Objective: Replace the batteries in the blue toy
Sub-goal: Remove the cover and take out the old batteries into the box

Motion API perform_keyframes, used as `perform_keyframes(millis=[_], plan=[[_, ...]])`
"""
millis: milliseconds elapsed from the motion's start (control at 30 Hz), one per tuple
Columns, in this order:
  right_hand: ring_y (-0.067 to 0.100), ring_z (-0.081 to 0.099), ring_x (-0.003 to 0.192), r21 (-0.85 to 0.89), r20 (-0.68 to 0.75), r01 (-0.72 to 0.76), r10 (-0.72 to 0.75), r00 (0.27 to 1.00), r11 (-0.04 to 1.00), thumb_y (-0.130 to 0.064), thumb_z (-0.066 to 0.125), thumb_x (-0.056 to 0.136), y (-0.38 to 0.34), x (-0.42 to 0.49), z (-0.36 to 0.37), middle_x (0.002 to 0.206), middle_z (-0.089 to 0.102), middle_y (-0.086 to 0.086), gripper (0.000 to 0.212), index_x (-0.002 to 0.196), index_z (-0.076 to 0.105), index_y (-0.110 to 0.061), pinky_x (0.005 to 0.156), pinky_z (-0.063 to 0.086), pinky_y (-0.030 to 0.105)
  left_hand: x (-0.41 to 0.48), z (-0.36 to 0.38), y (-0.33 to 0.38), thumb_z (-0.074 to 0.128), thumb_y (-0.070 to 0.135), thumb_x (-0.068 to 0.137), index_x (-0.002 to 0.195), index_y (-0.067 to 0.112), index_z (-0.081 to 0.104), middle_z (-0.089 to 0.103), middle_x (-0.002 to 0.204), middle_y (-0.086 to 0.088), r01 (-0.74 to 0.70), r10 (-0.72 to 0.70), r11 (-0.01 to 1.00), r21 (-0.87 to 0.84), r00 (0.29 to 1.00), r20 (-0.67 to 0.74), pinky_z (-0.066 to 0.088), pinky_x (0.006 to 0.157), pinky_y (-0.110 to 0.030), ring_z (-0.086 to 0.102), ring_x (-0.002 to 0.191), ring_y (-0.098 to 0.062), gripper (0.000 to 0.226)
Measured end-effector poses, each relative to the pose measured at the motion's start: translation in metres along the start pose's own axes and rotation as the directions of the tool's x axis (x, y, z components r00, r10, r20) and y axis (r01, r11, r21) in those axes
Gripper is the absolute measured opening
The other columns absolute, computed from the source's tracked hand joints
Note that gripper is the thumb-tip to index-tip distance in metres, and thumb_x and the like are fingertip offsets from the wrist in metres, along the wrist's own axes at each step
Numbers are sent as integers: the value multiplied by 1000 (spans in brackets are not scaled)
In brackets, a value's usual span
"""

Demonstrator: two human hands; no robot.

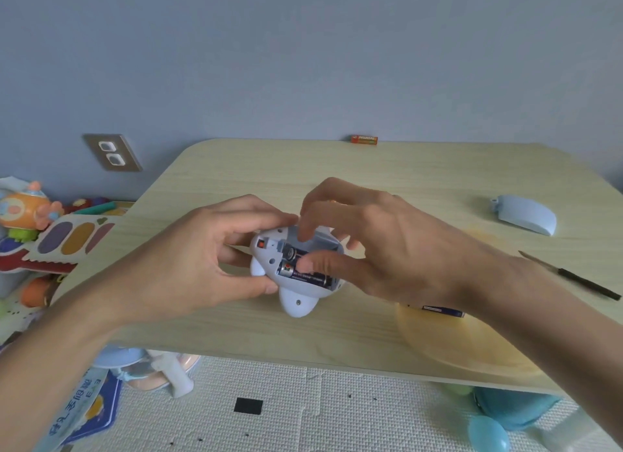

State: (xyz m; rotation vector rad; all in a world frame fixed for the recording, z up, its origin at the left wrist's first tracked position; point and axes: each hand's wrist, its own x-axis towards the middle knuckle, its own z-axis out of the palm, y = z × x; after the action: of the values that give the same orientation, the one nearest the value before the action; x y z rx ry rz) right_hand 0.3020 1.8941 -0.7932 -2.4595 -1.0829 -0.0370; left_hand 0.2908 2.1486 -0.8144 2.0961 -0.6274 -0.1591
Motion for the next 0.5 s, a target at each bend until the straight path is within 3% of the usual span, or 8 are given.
perform_keyframes(millis=[167, 333, 500], plan=[[16, 64, 85, 24, -91, -85, 87, 992, 996, -39, 74, 92, -2, 2, 10, 131, 56, -10, 14, 100, 80, -30, 83, 52, 36, 2, 0, 2, 86, 25, 73, 138, 32, 67, 67, 130, 13, -19, 19, 999, 32, 1000, -23, 61, 97, -23, 73, 121, -11, 69], [9, 63, 118, 173, -171, -105, 135, 976, 979, -36, 77, 91, 0, 1, 12, 135, 58, -8, 13, 99, 82, -29, 100, 51, 34, 1, 0, 0, 87, 25, 73, 135, 35, 68, 67, 130, 13, -21, 22, 1000, 15, 999, -26, 62, 97, -27, 74, 119, -12, 65], [0, 69, 110, 313, -249, -117, 200, 948, 942, -46, 75, 83, -1, -21, -25, 125, 65, -19, 19, 92, 83, -32, 98, 54, 27, -1, 0, -5, 88, 24, 71, 131, 41, 72, 68, 130, 11, -27, 25, 999, -21, 998, -62, 63, 97, -36, 77, 113, -13, 64]])
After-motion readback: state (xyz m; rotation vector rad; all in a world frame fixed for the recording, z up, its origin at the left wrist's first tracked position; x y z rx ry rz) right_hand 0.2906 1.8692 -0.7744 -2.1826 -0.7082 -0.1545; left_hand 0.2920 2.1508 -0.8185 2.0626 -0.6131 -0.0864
